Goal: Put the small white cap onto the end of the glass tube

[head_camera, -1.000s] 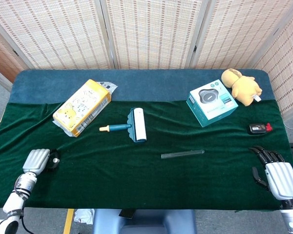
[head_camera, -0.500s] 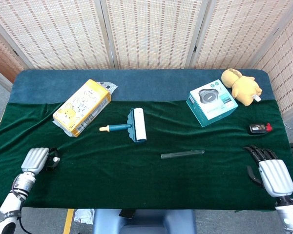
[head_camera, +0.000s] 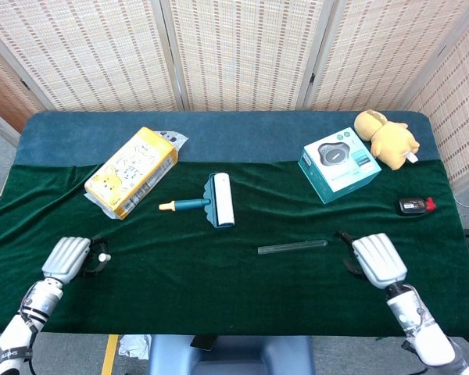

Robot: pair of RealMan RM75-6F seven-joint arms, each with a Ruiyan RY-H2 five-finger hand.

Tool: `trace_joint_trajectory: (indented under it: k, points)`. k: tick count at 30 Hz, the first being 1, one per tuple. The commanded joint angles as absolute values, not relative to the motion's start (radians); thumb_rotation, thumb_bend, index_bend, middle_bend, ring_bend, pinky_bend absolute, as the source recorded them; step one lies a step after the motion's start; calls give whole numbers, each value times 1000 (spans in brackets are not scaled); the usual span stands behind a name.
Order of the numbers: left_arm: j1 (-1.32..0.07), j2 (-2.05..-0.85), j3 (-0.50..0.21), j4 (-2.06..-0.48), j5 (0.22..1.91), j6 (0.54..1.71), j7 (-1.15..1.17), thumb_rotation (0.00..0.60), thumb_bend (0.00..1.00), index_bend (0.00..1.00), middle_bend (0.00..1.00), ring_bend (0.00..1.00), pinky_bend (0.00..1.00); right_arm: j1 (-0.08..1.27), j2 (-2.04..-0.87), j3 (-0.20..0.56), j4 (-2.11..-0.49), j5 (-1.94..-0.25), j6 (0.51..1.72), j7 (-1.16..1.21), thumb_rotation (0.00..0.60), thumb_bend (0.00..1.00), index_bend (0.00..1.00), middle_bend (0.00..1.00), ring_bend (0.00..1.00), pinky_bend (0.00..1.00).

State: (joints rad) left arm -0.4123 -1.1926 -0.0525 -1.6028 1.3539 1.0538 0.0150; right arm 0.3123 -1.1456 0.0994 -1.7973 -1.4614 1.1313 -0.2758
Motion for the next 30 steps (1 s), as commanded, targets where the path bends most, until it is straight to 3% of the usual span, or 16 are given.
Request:
trace_joint_trajectory:
  k: [1,7,18,30]
  points:
    - [-414,-1177,-45,-1627,1361,1053,22,600,429,589,1000,883,735,384,-1214,122,-1763,-1382,1039,-335,600,408,399,808,952,934]
    - [-412,-1168,-36,-1644,1356,1049,31,600,429,588,1000,883,735,463,-1303,140,-1684,-1277,951,-408,600,407,437,929,1000,1000]
    - [-410,-1175,-26,-1631,1344,1038,25,600,429,586,1000,883,735,565,-1443,142,-1561,-1131,883,-516,600,408,438,931,1000,1000]
    - [-412,-1175,-21,-1628,1338,1030,26,600,429,585,1000,883,735,628,-1521,133,-1498,-1062,865,-546,600,407,438,930,1000,1000]
